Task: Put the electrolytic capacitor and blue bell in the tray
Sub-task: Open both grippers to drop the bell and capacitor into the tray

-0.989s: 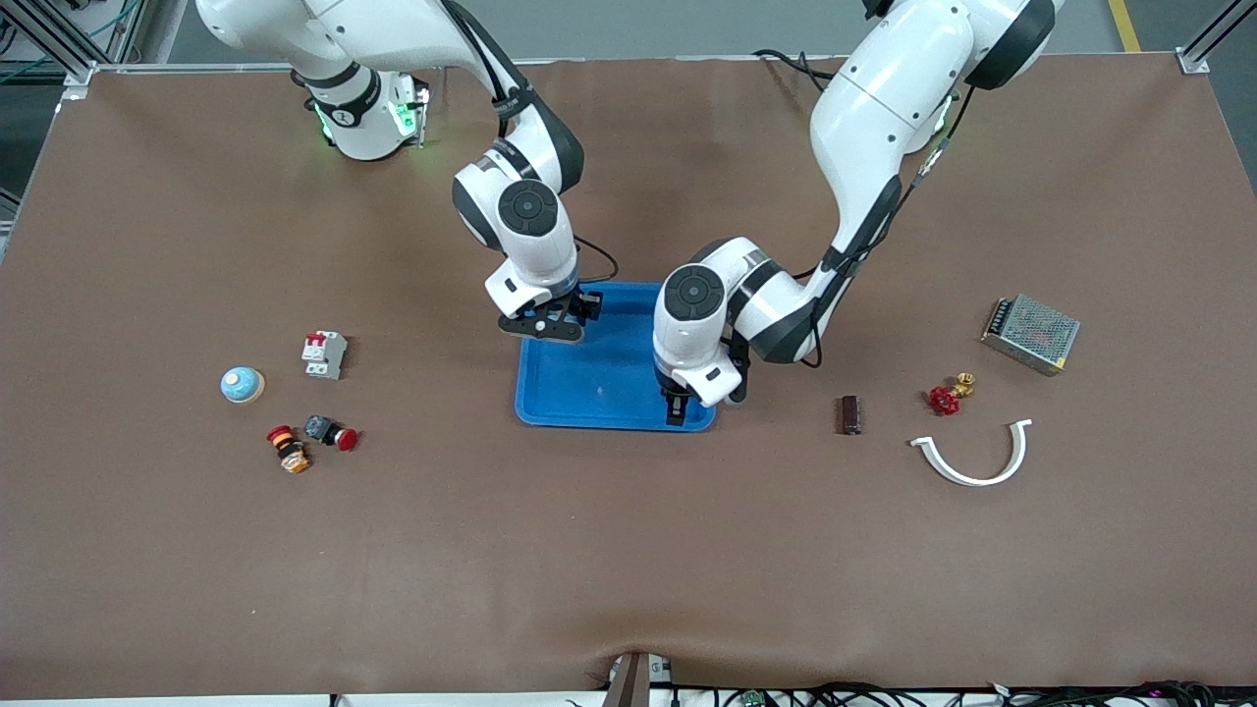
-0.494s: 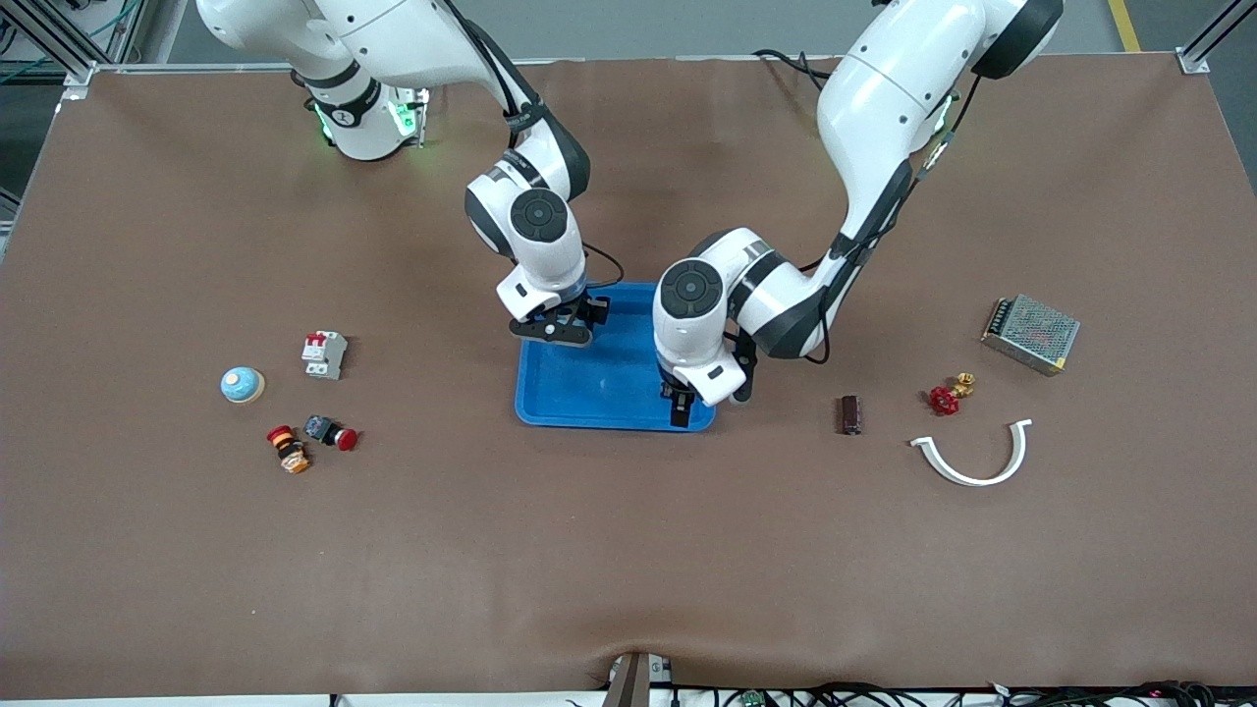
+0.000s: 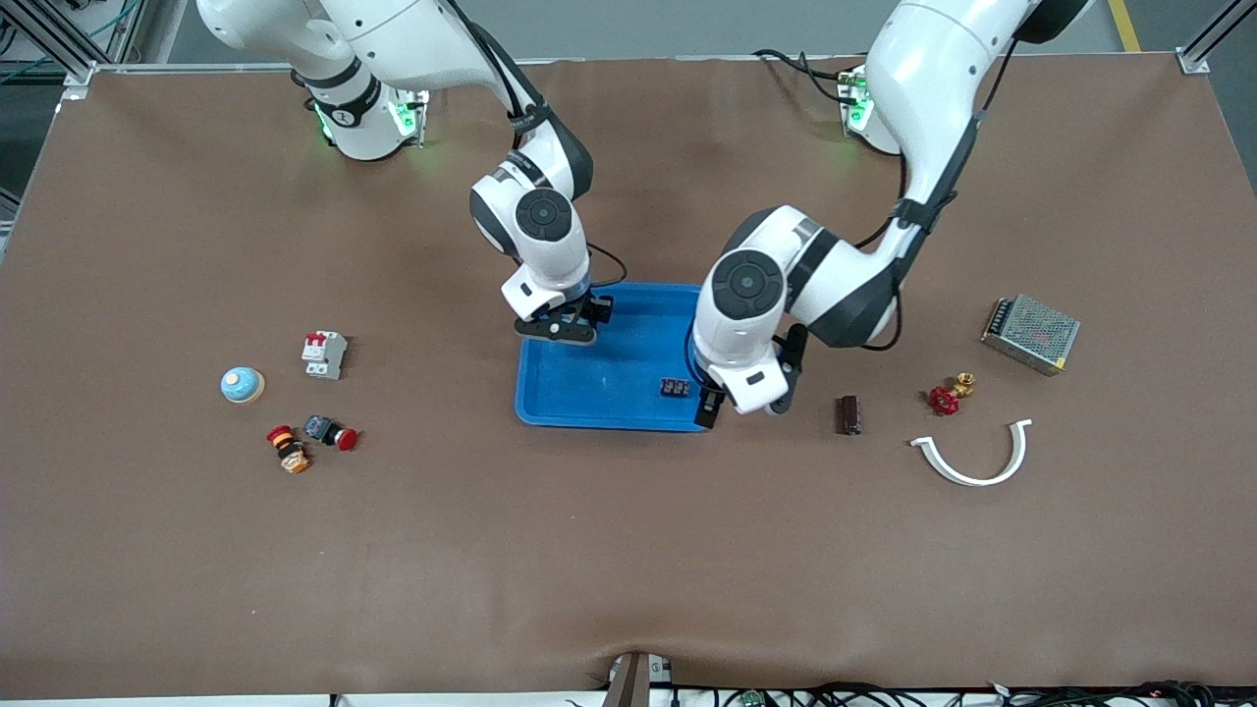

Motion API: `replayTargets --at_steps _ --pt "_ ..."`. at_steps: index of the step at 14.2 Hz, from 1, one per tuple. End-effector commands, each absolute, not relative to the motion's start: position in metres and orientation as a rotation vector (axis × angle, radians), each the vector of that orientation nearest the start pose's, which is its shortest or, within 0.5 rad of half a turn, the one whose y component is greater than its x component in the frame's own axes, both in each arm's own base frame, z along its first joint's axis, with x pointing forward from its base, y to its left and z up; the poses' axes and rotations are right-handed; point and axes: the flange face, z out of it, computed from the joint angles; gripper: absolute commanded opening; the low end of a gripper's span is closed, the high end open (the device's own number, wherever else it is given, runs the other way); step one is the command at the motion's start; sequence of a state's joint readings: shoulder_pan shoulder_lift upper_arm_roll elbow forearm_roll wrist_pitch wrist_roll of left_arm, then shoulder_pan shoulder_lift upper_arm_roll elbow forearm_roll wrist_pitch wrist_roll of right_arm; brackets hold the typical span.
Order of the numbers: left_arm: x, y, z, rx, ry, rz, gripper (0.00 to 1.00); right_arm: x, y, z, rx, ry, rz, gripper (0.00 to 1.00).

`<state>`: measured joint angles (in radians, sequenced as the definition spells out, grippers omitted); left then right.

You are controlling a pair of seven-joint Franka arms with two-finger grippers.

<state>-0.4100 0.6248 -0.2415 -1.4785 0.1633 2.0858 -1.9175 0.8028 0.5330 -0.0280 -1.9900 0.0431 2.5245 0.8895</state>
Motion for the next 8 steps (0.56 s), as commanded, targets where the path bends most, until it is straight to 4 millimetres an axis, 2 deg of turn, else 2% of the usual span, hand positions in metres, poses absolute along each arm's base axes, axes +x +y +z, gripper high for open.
replayTargets --at_steps 1,3,6,7,8 --pt "0.588 -0.388 0.332 -2.613 -1.725 0.016 1.0 0.433 0.428 0.192 -3.116 0.253 0.0 0.65" --pt "0.589 -0.38 0.339 -2.653 -1.624 0.018 1.0 0.434 0.427 0.192 -3.115 0.256 0.0 1.0" --pt "0.603 -0.355 0.354 -2.695 -1.584 0.005 1.0 0.435 0.429 0.203 -3.109 0.25 -0.008 1.0" --pt "0.604 -0.354 0.357 -2.711 -1.561 0.002 1.0 0.435 0.43 0.213 -3.103 0.234 -0.018 1.0" --pt "0.606 -0.348 0.36 -2.718 -1.534 0.006 1.0 0.437 0.431 0.233 -3.088 0.22 -0.036 1.0"
